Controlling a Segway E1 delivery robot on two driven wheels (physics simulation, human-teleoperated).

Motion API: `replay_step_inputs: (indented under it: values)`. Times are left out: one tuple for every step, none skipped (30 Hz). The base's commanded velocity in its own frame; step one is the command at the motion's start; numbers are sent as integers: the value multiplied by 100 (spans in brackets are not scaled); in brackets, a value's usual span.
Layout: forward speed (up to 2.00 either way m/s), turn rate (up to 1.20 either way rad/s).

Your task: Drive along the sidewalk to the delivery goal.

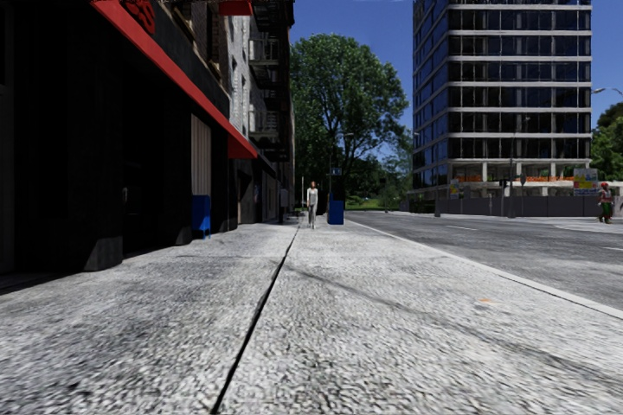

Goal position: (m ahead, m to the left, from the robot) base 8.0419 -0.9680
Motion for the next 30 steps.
replay_step_inputs:
  values:
    - [200, 0]
    - [200, 0]
    - [200, 0]
    - [200, 0]
    - [200, 0]
    - [200, 0]
    - [200, 0]
    - [200, 0]
    - [200, -35]
    - [200, -82]
    - [200, -103]
    - [200, -120]
    - [200, -120]
    - [200, -120]
    - [200, -120]
    - [200, -120]
    - [200, -120]
    - [200, -118]
    - [200, -105]
    - [200, -60]
    - [200, -33]
    - [200, -33]
    - [200, -4]
    - [200, 0]
    - [200, 0]
    - [200, 0]
    - [200, 0]
    - [200, 0]
    - [200, 0]
    - [200, 0]
